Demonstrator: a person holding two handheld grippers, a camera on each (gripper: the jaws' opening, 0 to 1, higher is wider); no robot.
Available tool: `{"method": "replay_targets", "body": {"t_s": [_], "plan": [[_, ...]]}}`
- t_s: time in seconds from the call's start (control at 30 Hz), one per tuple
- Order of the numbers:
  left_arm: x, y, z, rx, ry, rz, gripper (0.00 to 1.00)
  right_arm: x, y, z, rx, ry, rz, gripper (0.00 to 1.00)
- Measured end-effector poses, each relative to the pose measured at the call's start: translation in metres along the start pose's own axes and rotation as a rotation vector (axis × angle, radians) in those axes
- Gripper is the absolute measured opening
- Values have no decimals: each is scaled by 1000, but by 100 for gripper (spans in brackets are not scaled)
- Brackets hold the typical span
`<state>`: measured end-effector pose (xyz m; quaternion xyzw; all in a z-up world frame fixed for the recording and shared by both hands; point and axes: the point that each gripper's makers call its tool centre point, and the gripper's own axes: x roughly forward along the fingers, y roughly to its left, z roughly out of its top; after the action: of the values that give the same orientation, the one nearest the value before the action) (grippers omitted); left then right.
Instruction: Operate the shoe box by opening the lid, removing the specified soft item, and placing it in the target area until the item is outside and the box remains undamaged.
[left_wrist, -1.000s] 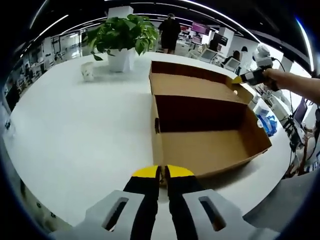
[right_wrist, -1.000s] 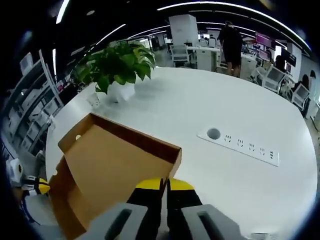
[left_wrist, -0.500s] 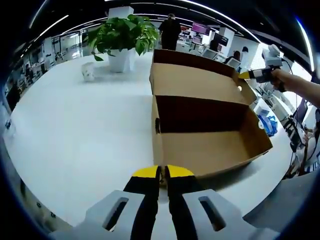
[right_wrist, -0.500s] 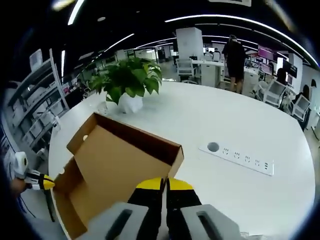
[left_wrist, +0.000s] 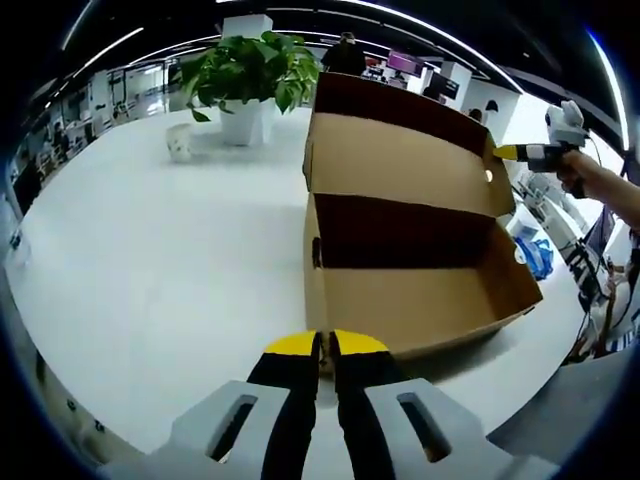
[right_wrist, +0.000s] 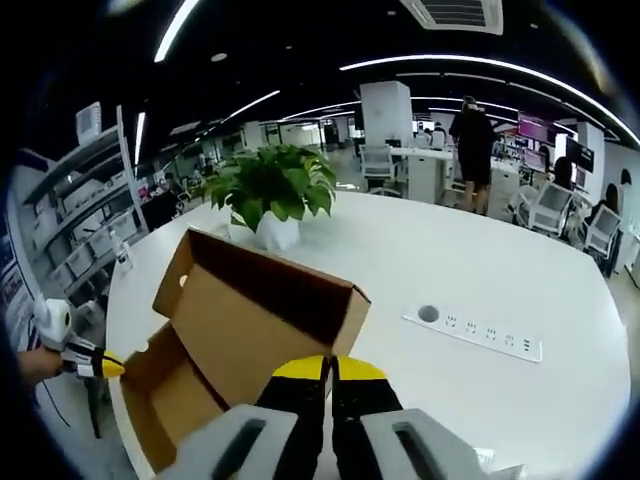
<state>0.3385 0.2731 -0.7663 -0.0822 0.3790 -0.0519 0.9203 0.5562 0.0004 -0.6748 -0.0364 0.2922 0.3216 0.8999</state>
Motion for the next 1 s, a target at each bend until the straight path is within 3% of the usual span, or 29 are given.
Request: {"method": "replay_targets", "body": {"t_s": [0.37,1.0], "plan": [[-1,-1,0,-4,-12,-12,2,-35,24,-3,-3,-52,8,0],[0,1,0,-16,-28,-44,3,-53,38,-13,43,-101,36,0]]}}
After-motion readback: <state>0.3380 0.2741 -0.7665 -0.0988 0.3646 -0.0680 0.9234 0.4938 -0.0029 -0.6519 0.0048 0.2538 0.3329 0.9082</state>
